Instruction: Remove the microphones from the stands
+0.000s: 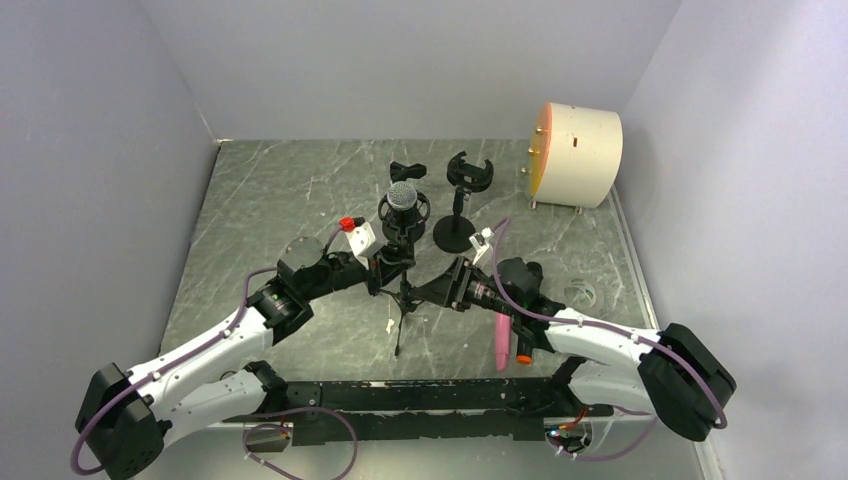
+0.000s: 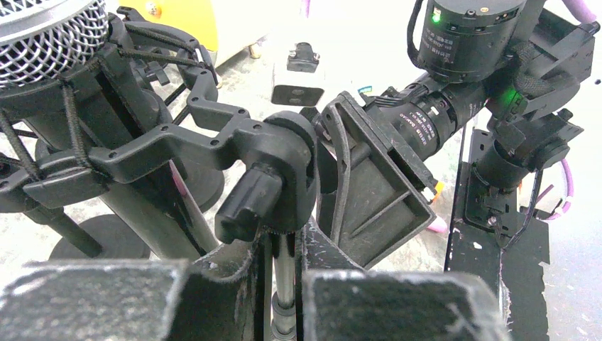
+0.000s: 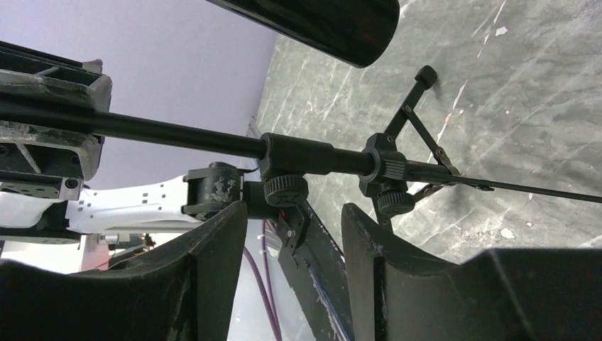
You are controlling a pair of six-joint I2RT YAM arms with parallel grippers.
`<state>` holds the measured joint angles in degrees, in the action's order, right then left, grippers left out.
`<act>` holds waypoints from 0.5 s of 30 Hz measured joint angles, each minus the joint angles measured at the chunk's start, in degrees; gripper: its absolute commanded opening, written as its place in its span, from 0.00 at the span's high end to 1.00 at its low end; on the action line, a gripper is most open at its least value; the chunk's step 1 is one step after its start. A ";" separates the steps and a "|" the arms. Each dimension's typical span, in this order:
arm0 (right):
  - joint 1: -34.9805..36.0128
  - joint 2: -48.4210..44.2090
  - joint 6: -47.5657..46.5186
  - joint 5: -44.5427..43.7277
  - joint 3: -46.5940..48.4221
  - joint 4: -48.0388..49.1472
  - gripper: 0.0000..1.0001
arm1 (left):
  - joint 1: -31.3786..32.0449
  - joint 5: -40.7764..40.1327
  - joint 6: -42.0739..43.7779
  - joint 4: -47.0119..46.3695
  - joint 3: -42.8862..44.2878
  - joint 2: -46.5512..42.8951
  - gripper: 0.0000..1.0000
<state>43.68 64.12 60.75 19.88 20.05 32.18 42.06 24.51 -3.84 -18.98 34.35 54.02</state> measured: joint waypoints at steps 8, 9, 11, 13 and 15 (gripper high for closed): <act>0.00 0.22 1.05 -0.07 0.02 0.94 0.51 | 0.02 -0.09 0.00 0.04 -0.04 -0.09 0.97; 0.00 0.52 1.22 0.07 0.02 1.46 0.51 | 0.02 -0.15 0.00 0.04 -0.04 -0.09 0.97; 0.00 1.51 1.46 0.42 0.02 2.69 0.53 | 0.02 -0.20 -0.02 0.07 -0.07 -0.15 0.97; 0.00 2.60 1.75 0.96 0.02 3.80 0.55 | 0.02 -0.22 -0.02 0.13 -0.07 -0.20 0.98; 0.00 3.67 2.03 1.55 0.02 4.81 0.59 | 0.02 -0.24 -0.02 0.15 -0.07 -0.20 0.97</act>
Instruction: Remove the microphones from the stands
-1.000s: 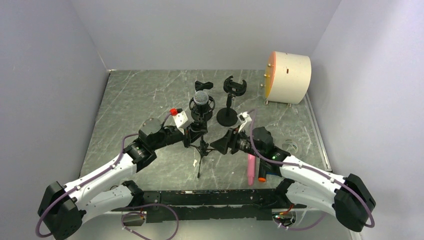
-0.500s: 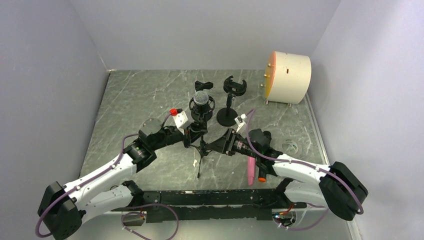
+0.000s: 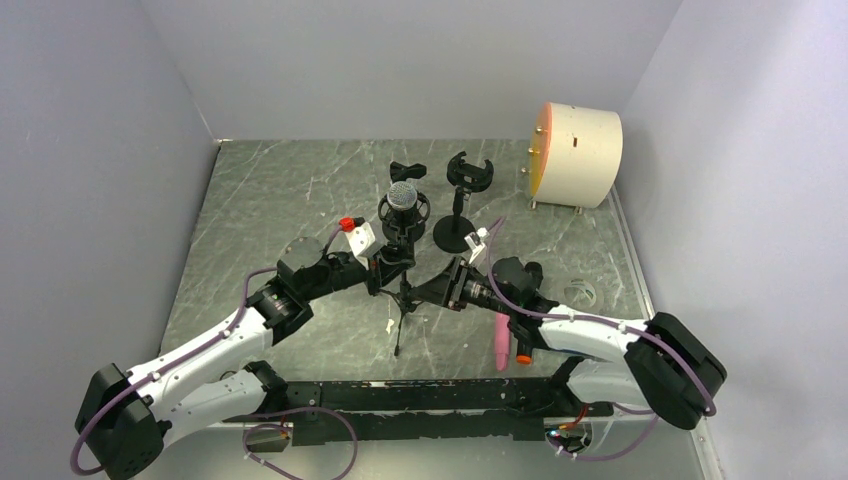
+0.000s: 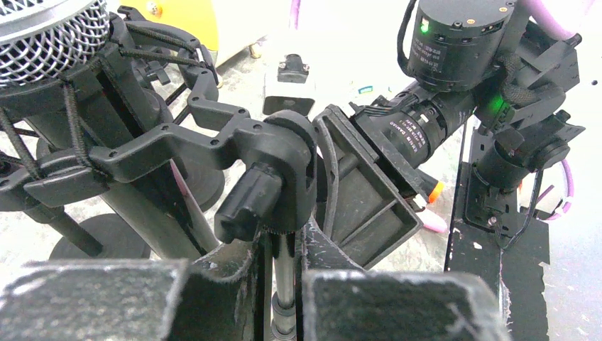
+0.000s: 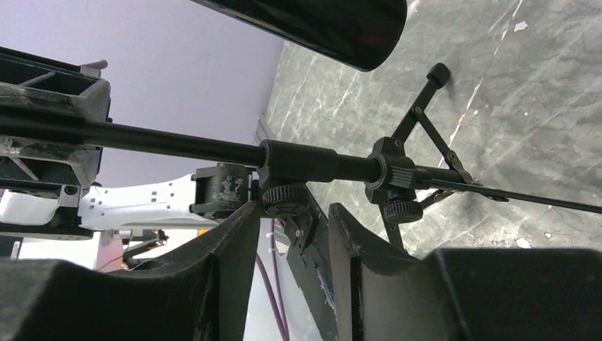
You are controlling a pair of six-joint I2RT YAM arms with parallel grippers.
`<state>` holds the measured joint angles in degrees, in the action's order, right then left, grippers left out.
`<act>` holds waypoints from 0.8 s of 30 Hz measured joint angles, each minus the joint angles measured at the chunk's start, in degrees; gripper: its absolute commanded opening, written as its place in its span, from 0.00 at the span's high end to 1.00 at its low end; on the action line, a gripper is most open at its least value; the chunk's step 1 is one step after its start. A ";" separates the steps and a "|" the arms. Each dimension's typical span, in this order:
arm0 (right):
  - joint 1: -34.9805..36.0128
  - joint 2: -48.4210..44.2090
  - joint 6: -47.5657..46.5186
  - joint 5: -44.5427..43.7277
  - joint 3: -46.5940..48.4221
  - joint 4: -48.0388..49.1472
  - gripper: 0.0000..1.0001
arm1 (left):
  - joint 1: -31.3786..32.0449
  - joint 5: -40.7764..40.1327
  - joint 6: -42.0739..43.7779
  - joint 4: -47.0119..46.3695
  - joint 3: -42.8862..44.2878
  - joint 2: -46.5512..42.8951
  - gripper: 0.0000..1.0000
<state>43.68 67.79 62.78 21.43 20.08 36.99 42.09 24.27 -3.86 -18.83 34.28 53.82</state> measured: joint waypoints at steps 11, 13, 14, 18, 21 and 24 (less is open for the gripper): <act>0.13 -1.33 -9.35 0.90 2.32 -4.26 0.73 | 0.15 -0.20 -0.04 -0.04 0.00 0.00 0.97; 0.48 -2.32 -15.47 0.98 4.28 -8.48 0.73 | 0.15 -0.31 -0.07 -0.13 0.00 0.00 0.97; 0.74 -2.80 -18.78 0.98 5.29 -10.67 0.73 | 0.15 -0.33 -0.11 -0.15 0.00 0.00 0.97; 2.03 -4.33 -30.53 0.42 8.31 -17.22 0.69 | 0.15 -0.26 -0.24 -0.13 0.00 0.00 0.97; 3.32 -5.38 -38.47 -2.23 10.21 -21.24 0.57 | 0.15 -0.26 -0.24 -0.09 0.00 0.00 0.97; 3.78 -6.84 -40.68 -3.58 10.40 -24.22 0.33 | 0.17 -0.28 -0.22 0.00 0.00 -0.04 0.97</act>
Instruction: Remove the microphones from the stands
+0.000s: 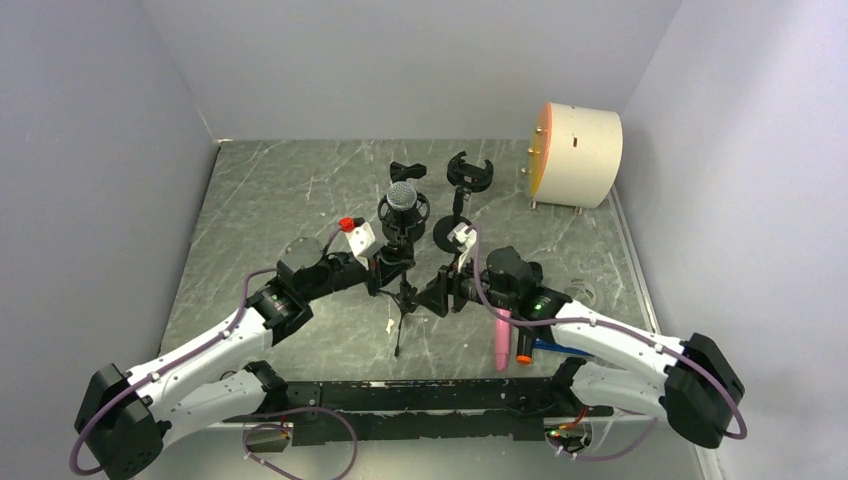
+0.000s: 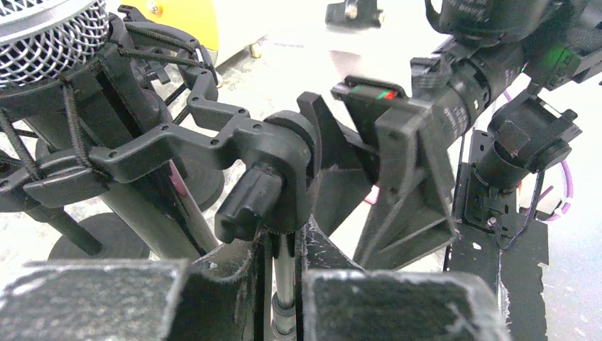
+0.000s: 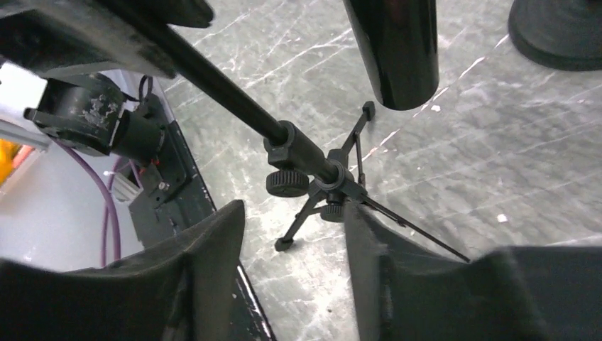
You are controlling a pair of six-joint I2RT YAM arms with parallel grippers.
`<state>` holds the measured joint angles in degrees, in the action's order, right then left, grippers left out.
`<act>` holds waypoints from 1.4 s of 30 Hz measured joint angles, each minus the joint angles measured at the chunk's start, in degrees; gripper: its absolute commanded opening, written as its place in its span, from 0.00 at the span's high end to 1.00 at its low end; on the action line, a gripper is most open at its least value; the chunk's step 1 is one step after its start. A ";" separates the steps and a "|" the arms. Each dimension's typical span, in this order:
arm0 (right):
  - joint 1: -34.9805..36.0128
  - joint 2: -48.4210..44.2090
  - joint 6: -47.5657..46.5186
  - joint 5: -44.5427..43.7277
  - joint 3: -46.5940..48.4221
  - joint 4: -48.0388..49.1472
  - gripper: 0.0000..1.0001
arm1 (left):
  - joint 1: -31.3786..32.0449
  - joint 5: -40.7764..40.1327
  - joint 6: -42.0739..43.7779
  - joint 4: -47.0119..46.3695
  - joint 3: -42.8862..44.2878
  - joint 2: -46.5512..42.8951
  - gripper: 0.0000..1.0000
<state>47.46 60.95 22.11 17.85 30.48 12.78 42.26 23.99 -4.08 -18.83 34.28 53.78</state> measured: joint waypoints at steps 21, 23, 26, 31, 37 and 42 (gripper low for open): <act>-1.16 8.94 43.76 0.63 -11.76 31.45 0.50 | 0.37 -0.39 0.46 1.16 0.04 -0.70 0.97; -1.16 8.96 44.30 0.46 -11.80 32.00 0.54 | 0.37 -0.42 0.46 1.16 0.04 -0.70 0.97; -1.16 8.94 44.50 0.17 -11.85 32.00 0.65 | 0.37 -0.42 0.46 1.16 0.04 -0.70 0.97; -1.20 8.81 43.47 -0.07 -12.15 30.95 0.80 | 0.37 -0.39 0.44 1.16 0.04 -0.70 0.97; -1.20 7.91 35.17 0.48 -11.45 29.46 0.82 | 0.44 -0.39 0.44 1.14 0.04 -0.68 0.97; -1.11 6.08 19.39 1.73 -8.85 23.89 0.81 | 0.48 -0.46 0.37 1.05 0.04 -0.59 0.97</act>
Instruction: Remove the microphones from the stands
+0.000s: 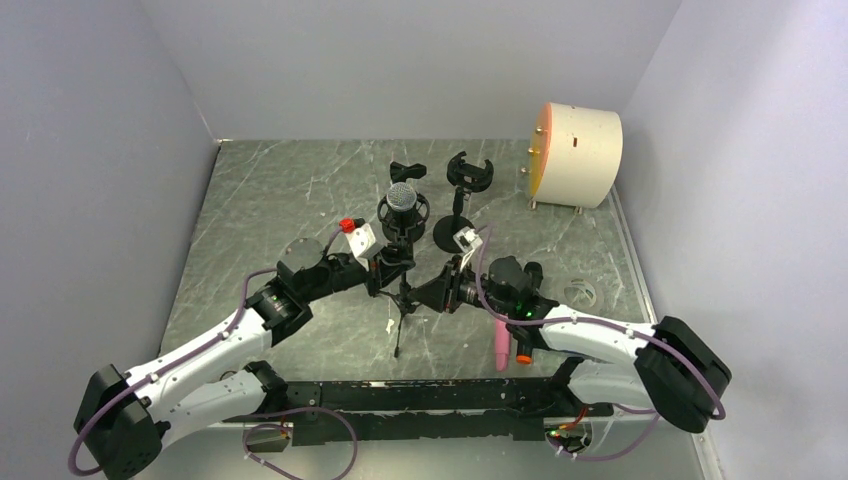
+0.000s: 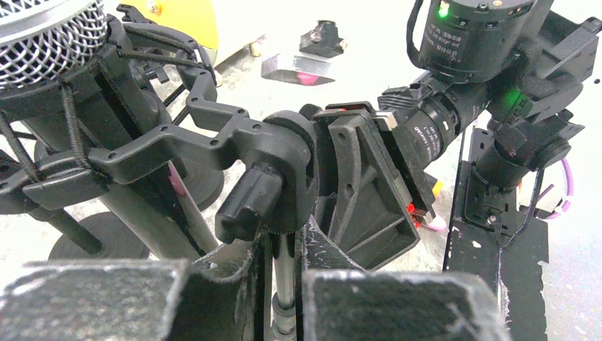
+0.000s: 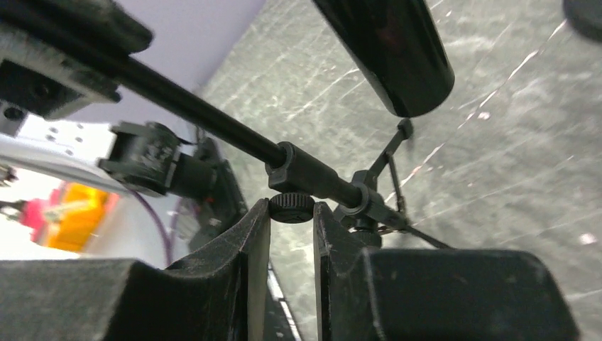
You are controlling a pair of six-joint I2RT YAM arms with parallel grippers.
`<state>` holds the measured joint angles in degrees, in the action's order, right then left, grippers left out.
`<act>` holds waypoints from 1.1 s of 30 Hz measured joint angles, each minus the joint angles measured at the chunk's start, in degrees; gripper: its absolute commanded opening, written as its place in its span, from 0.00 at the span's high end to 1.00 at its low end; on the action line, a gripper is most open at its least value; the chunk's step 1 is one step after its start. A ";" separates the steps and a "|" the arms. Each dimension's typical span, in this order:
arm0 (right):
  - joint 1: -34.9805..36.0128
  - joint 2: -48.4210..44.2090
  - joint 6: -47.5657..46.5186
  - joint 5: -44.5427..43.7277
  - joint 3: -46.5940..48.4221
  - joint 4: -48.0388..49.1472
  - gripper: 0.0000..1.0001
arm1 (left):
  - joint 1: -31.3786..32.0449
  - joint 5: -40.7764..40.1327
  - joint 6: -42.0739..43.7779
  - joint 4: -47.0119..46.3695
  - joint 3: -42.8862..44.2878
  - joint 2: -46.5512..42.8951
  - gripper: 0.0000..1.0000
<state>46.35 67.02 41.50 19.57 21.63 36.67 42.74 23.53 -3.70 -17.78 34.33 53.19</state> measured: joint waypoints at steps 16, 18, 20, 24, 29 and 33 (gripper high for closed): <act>-2.67 -2.97 -2.62 -1.40 2.71 -9.33 0.44 | 0.26 -0.09 0.04 -0.28 0.00 0.22 0.97; -4.22 -2.97 3.04 -0.87 1.49 -6.62 0.45 | 0.26 -0.09 0.09 -0.13 0.00 0.15 0.97; -5.31 -2.60 8.44 -0.07 -0.31 -3.34 0.48 | 0.26 -0.07 0.09 -0.09 0.00 0.15 0.97; -5.27 -0.59 15.02 2.12 -1.53 0.55 0.51 | 0.26 -0.07 0.04 -0.09 0.00 0.15 0.97; -4.90 1.16 18.88 3.72 -1.70 3.82 0.51 | 0.31 -0.07 0.07 0.33 0.07 -0.02 0.97; -4.90 2.19 19.54 4.74 -1.70 3.76 0.51 | 0.37 -0.09 0.11 0.94 0.13 -0.31 0.97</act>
<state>41.45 69.21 61.04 24.32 19.92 40.42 43.11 23.44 -3.60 -16.84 34.46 52.88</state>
